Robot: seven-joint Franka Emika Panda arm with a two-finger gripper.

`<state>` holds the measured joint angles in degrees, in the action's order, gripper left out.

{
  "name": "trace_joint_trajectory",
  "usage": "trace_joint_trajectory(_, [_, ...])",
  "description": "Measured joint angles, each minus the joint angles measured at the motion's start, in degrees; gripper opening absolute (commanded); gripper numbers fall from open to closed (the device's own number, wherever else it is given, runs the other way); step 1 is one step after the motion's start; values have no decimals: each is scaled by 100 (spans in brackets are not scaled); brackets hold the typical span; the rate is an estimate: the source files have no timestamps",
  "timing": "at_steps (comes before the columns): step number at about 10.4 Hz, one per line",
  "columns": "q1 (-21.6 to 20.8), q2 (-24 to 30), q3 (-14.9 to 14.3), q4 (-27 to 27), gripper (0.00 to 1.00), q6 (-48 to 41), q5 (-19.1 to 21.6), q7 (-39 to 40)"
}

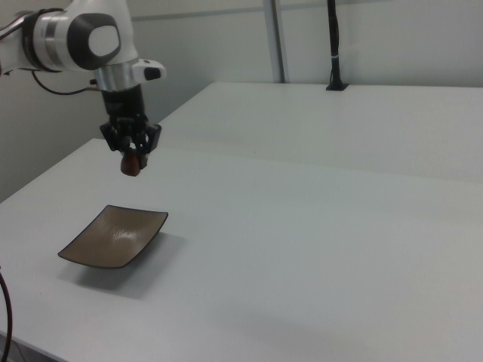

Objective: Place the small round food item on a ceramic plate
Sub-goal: 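Carry the food item over the square brown plate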

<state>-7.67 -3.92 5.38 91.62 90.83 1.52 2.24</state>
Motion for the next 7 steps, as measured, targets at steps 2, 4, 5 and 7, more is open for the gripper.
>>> trace_joint_trajectory(2, [-376, -77, 53, 130, 21, 377, 0, -691])
trace_joint_trajectory(4, [-709, -205, 72, 364, 21, 829, 0, -1270])
trace_joint_trajectory(5, [-837, -275, 73, 498, 21, 1062, 0, -1456])
trace_joint_trajectory(7, [-1099, -463, 75, 767, 21, 1532, 0, -1796])
